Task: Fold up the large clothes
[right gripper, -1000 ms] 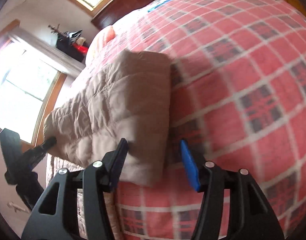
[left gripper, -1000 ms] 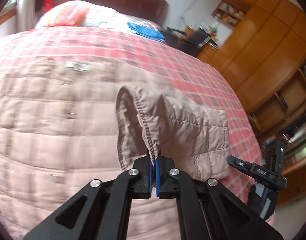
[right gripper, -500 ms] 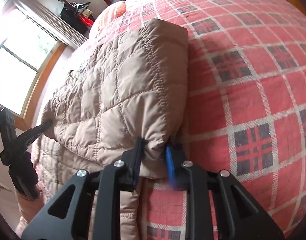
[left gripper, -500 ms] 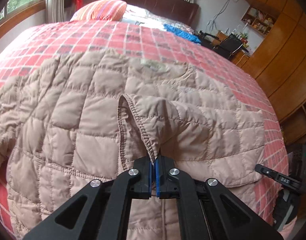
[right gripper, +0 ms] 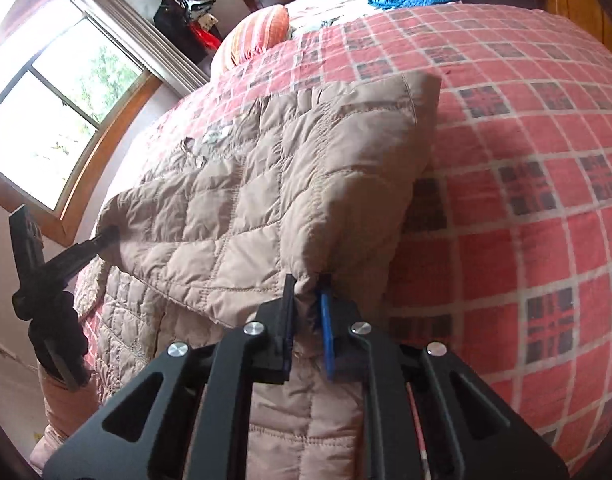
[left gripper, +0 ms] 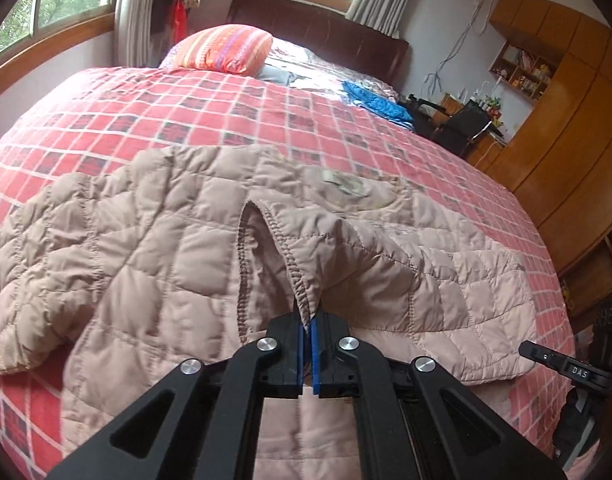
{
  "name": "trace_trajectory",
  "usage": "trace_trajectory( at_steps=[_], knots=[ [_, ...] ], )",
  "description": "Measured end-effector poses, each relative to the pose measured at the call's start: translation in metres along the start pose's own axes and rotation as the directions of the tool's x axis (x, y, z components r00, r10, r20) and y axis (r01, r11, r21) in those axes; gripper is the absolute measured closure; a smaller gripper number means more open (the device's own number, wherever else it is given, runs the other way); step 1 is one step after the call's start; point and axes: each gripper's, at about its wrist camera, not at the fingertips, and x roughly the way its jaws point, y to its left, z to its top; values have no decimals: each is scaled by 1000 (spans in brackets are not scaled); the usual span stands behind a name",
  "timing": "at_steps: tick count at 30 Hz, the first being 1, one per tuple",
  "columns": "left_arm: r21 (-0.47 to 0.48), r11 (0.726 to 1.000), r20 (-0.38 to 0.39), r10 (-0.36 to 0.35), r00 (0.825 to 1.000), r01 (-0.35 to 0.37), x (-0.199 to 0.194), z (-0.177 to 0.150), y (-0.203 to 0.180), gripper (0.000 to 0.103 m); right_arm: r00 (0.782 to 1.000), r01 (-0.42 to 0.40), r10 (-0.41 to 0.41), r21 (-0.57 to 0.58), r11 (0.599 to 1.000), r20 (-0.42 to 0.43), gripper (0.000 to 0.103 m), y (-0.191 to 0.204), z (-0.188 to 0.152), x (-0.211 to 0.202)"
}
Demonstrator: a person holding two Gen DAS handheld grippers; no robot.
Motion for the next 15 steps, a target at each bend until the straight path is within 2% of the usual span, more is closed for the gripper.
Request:
trace_trajectory(
  at_steps=[3, 6, 10, 13, 15],
  knots=[
    [-8, 999, -49, 49, 998, -50, 22, -4, 16, 101, 998, 29, -28, 8, 1000, -48, 90, 1, 6, 27],
    [-20, 998, -109, 59, 992, -61, 47, -15, 29, 100, 995, 50, -49, 15, 999, -81, 91, -1, 6, 45],
    [52, 993, -72, 113, 991, -109, 53, -22, 19, 100, 995, 64, -62, 17, 998, -83, 91, -3, 5, 46],
    [48, 994, -86, 106, 991, -102, 51, -18, 20, 98, 995, 77, -77, -2, 997, -65, 82, 6, 7, 37],
    [19, 998, -87, 69, 994, -67, 45, -15, 27, 99, 997, 73, -73, -1, 997, -31, 59, 13, 9, 21]
  ],
)
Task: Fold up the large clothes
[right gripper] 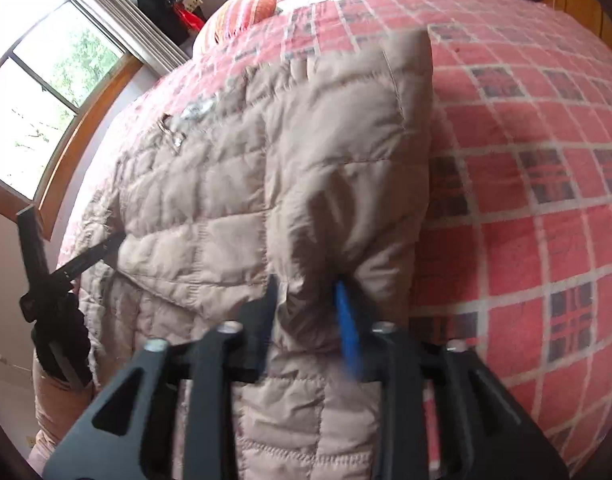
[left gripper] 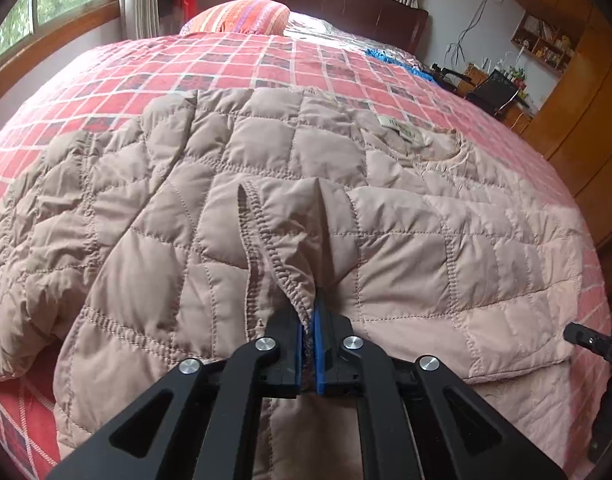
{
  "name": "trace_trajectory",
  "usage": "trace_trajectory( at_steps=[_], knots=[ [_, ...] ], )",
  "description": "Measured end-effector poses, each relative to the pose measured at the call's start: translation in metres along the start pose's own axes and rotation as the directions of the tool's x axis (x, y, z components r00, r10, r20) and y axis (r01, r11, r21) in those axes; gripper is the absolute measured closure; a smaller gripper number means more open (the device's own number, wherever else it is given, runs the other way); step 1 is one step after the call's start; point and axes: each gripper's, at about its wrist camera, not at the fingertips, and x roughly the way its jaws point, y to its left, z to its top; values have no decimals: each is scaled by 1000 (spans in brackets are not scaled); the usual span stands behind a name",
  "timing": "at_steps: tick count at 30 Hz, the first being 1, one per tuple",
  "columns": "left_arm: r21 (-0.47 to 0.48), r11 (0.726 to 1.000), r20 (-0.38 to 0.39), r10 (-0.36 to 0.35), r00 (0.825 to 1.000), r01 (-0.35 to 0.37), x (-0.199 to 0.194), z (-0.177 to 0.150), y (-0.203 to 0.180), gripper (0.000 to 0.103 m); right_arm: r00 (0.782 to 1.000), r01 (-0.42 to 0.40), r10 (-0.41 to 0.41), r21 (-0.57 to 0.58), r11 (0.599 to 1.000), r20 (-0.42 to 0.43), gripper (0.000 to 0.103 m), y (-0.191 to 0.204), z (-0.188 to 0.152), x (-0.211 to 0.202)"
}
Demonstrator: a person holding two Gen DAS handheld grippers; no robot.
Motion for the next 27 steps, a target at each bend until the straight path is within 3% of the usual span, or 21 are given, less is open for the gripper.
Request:
trace_trajectory(
  at_steps=[3, 6, 8, 11, 15, 19, 22, 25, 27],
  knots=[
    [-17, 1000, 35, 1, 999, -1, -11, 6, 9, 100, 998, 5, -4, -16, 1000, 55, 57, 7, 1, -25],
    [-23, 1000, 67, 3, 998, -1, -22, 10, 14, 101, 999, 9, -7, -41, 999, 51, 57, 18, 8, -33],
    [-2, 1000, 46, 15, 999, -15, -17, 11, 13, 101, 999, 31, -30, -55, 998, 22, 57, 20, 9, -22],
    [24, 999, 15, 46, 999, -46, -1, 9, 11, 100, 996, 74, -75, -13, 997, -57, 66, 22, 9, 21],
    [73, 994, 31, 82, 996, -84, 9, 2, 5, 99, 991, 112, -110, 15, 994, -73, 82, 11, 7, 49],
    [98, 990, 48, 99, 994, -103, 11, 0, 2, 97, 984, 168, -169, -22, 985, -52, 82, 20, 3, 52],
    [27, 998, 26, 62, 998, -63, 1, 7, 15, 95, 983, 173, -174, -18, 985, -56, 81, 26, 2, 47],
    [-36, 996, 108, 85, 990, -82, -35, 11, 31, 80, 990, 142, -143, -37, 989, -17, 76, 41, 2, 22],
    [-47, 989, 185, 147, 972, -140, -59, 11, 33, 81, 994, 107, -107, -49, 993, 14, 73, 55, 4, 7]
  ],
)
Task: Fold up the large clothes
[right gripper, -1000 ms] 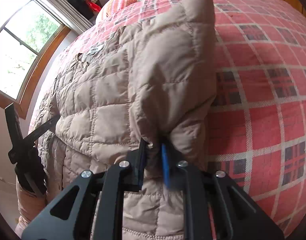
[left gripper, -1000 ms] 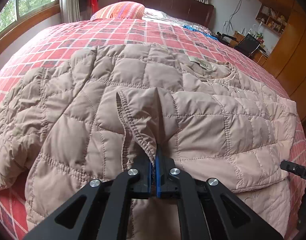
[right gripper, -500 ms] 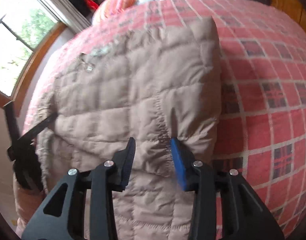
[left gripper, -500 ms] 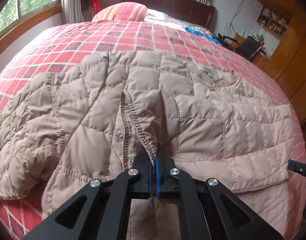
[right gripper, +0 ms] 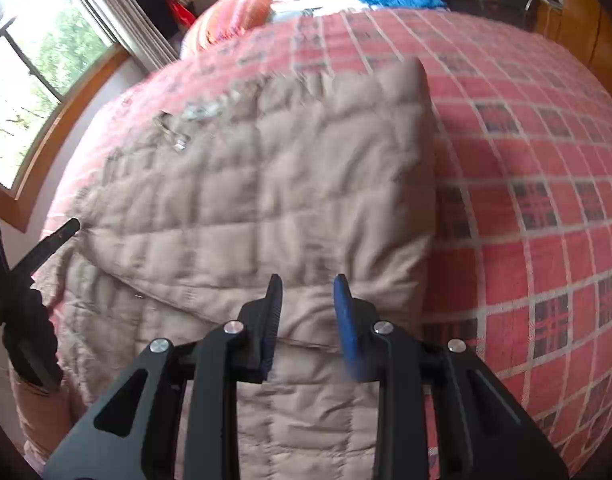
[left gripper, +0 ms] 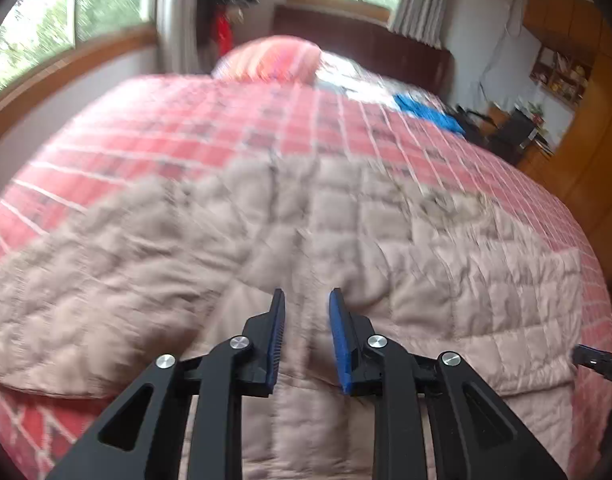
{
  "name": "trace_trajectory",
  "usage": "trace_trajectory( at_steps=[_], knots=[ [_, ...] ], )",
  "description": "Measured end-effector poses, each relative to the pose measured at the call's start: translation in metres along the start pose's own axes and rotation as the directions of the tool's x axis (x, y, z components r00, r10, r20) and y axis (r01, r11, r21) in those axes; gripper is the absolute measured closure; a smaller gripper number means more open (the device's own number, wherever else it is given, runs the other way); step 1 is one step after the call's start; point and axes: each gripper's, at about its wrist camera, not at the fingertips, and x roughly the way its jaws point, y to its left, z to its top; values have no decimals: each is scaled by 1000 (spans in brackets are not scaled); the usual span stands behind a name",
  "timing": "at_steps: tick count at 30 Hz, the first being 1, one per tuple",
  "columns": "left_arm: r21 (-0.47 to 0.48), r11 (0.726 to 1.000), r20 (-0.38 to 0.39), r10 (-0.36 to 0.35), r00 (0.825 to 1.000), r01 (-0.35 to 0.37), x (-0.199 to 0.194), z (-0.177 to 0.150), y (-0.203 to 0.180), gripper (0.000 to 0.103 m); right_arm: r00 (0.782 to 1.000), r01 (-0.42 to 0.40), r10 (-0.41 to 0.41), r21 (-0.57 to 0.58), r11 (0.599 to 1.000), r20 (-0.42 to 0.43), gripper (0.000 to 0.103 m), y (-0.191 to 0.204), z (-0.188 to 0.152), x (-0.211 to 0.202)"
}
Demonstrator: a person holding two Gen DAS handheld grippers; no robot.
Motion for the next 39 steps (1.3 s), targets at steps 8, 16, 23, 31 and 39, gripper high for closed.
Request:
trace_trajectory(
  at_steps=[8, 16, 23, 31, 39],
  knots=[
    [85, 986, -31, -144, 989, 146, -25, -12, -37, 82, 990, -97, 90, -56, 994, -110, 73, 69, 12, 33],
    [83, 987, -214, -119, 970, 140, 29, -38, -51, 82, 985, -8, -7, -84, 996, -172, 75, 103, 0, 82],
    [36, 983, -241, -164, 956, 178, 41, -41, -39, 86, 985, 6, -16, -59, 998, -171, 76, 102, 1, 86],
    [-18, 989, -90, -145, 985, 144, -40, -35, 31, 56, 991, -87, 73, -130, 988, -110, 74, 149, -4, 44],
    [-256, 953, -70, 149, 986, -162, -84, -60, 207, 41, 989, -102, 80, -193, 976, -123, 73, 197, -4, 62]
  ],
)
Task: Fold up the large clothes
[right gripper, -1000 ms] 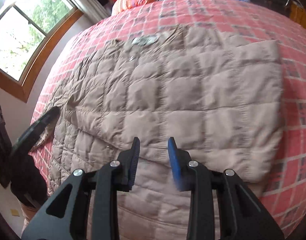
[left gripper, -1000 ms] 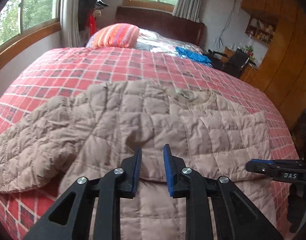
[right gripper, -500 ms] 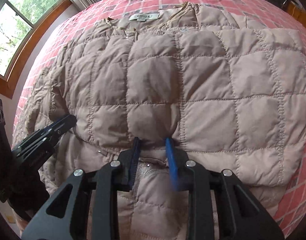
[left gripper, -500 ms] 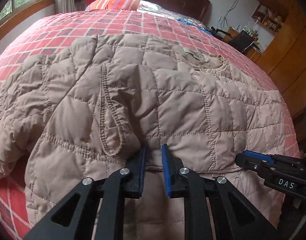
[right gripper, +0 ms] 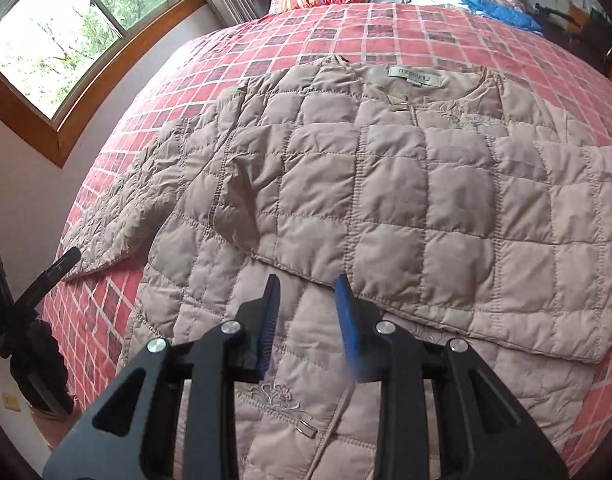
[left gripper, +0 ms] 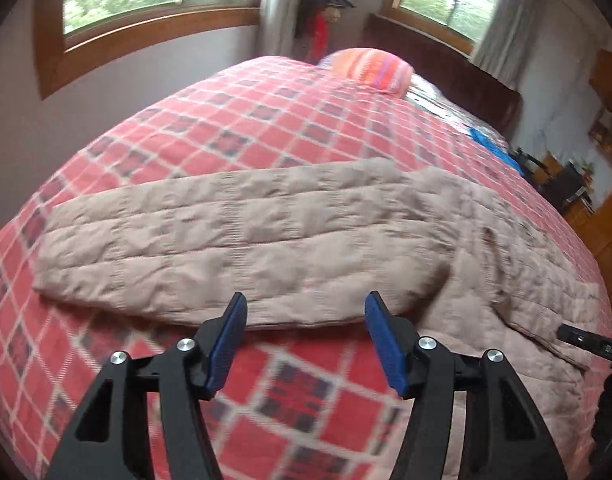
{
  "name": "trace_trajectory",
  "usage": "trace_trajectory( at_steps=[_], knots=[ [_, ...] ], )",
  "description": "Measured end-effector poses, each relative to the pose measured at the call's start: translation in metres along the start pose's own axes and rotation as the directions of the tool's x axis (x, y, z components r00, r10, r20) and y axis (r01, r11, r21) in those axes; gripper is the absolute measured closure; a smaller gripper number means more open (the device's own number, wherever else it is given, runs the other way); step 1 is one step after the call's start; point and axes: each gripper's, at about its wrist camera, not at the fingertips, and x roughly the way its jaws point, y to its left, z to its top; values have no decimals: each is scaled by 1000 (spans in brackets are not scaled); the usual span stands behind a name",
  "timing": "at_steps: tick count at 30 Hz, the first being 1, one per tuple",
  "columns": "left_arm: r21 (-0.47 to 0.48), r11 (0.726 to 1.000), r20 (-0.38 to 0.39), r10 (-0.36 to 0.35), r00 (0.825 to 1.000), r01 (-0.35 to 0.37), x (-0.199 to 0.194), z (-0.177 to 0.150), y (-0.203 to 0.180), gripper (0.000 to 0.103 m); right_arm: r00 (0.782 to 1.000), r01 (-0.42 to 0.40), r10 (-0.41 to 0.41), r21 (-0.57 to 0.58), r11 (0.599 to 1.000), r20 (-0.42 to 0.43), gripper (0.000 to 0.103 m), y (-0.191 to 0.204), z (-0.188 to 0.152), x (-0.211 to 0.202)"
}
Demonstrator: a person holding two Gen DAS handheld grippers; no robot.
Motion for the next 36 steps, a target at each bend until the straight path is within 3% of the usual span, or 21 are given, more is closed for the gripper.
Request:
trace_trajectory(
  at_steps=[2, 7, 11, 15, 18, 20, 25, 28, 33, 36],
  knots=[
    [-73, 992, -31, 97, 995, -99, 8, -1, 43, 41, 999, 39, -39, -3, 999, 5, 73, 3, 1, 8],
    [-255, 946, -92, 183, 979, -200, 27, -2, 130, 42, 999, 42, -42, 24, 999, 0, 73, -12, -1, 25],
    [-345, 926, -81, 133, 988, -153, 39, 2, 160, 42, 998, 60, -60, 17, 998, 2, 73, -14, -3, 38],
    [-370, 917, -50, 140, 989, -149, 48, 11, 157, 43, 997, 81, -81, 7, 997, 13, 73, -12, -2, 46],
    [-377, 906, -41, 192, 981, -193, 54, 18, 155, 64, 996, 91, -91, -2, 996, 25, 73, -12, -3, 49],
    [-380, 907, -15, 192, 981, -183, 53, 21, 151, 95, 995, 91, -91, -5, 996, 29, 73, -12, -3, 49],
    [-358, 915, 32, 213, 977, -188, 45, 29, 134, 97, 996, 87, -86, -12, 996, 35, 73, -12, -3, 49],
    [-322, 935, 101, 188, 977, -146, 29, 33, 117, 97, 996, 81, -80, -11, 997, 36, 73, -13, -5, 48],
    [-183, 983, 198, 60, 978, -23, 0, 37, 60, 98, 997, 68, -68, -6, 998, 36, 74, -14, -5, 47],
    [-84, 994, 210, -56, 976, 75, -11, 35, 16, 98, 998, 61, -61, -2, 998, 35, 74, -15, -5, 47]
  ],
)
